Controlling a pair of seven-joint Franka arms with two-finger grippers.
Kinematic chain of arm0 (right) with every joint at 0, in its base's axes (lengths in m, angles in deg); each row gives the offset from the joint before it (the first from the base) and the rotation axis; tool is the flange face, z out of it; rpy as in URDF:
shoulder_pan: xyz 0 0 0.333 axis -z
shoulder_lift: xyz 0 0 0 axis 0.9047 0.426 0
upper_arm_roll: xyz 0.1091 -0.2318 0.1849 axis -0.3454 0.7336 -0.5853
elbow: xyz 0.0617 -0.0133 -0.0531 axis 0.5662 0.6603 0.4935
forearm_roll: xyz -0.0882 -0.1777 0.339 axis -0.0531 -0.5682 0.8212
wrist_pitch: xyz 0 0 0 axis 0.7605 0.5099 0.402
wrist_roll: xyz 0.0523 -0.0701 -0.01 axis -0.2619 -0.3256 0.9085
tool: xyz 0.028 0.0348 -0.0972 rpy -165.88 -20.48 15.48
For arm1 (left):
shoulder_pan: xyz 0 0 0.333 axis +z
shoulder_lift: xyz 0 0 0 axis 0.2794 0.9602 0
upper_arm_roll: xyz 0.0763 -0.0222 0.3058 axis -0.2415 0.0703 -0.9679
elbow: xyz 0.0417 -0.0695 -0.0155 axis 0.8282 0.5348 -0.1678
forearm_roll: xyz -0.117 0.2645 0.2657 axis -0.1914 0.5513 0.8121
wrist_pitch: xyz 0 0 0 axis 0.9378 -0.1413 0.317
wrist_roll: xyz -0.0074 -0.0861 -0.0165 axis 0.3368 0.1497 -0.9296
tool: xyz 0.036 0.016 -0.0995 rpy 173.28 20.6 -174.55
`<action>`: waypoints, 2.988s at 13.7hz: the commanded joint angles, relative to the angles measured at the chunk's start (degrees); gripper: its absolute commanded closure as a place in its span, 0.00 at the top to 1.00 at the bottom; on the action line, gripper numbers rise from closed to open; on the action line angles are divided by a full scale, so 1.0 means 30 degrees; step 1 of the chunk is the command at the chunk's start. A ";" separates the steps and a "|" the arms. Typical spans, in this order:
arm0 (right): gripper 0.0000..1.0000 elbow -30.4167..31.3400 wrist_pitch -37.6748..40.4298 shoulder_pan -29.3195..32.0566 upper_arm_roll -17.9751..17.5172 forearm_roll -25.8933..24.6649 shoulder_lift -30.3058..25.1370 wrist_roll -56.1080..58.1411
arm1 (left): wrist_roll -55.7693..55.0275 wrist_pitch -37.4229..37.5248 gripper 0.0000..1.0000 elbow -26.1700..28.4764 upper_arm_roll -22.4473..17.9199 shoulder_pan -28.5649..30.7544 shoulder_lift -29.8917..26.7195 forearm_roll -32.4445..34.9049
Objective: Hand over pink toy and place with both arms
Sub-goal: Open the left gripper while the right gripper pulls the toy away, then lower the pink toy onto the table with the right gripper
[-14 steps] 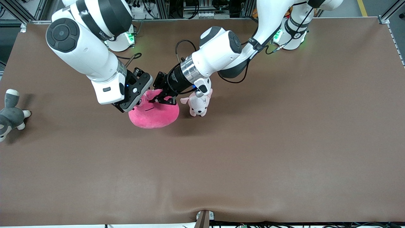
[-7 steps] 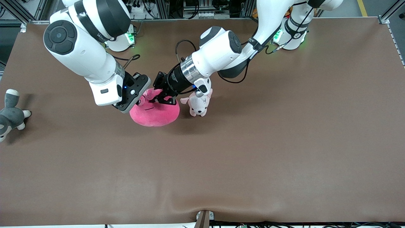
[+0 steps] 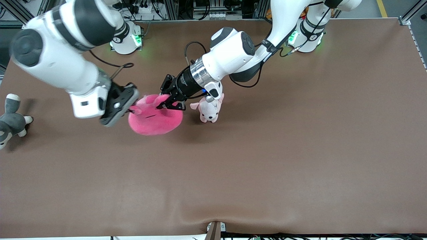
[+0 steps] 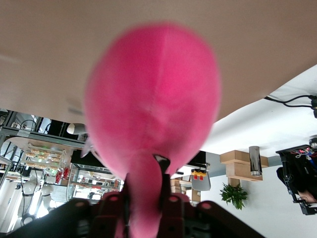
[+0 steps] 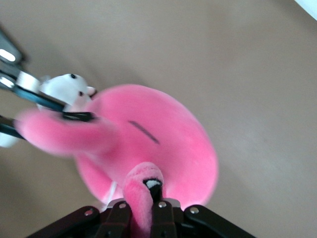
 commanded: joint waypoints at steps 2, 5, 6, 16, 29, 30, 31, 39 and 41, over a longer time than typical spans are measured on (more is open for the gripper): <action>0.00 0.0107 0.0347 0.2100 -0.0145 0.0113 -0.0013 0.0724 | -0.0230 0.0858 1.00 0.0128 -0.0267 0.0629 -0.0674 0.0307; 0.00 0.0808 0.0552 0.3912 -0.0116 0.0083 0.0017 0.4056 | -0.0229 0.3751 1.00 0.0099 -0.0298 0.2061 -0.1434 0.2636; 0.00 0.1014 0.0523 0.4878 -0.0116 0.0083 0.0133 0.5808 | -0.0229 0.4865 1.00 0.0098 -0.0297 0.2386 -0.1785 0.4042; 0.00 0.1161 0.0871 0.9396 -0.0175 0.1102 0.4320 1.6167 | 0.9428 1.3569 1.00 0.0127 -0.0268 0.7042 -0.3984 0.9711; 1.00 0.0987 0.2281 1.1187 -0.0145 0.3130 0.6170 1.5729 | 2.9403 2.2741 1.00 0.0973 -0.1811 1.2674 -0.8781 1.0531; 1.00 0.0696 0.2310 1.1070 -0.0145 0.3130 0.6140 1.5496 | 3.1275 2.3066 1.00 0.1441 -0.2488 1.2644 -0.9632 1.0502; 1.00 0.0345 0.2600 1.1011 -0.0174 0.3130 0.6111 1.4972 | 3.3353 2.3649 1.00 0.1997 -0.3249 1.2614 -1.0598 1.0502; 1.00 -0.0830 0.3834 0.8143 -0.0204 0.1173 0.3740 0.7709 | 3.9316 2.7493 1.00 0.3610 -0.6391 1.1530 -1.4089 1.0355; 1.00 -0.0597 0.3658 0.7731 -0.0204 0.0584 0.3096 0.6302 | 3.9614 2.7435 1.00 0.4983 -0.6479 1.1240 -1.5375 1.0355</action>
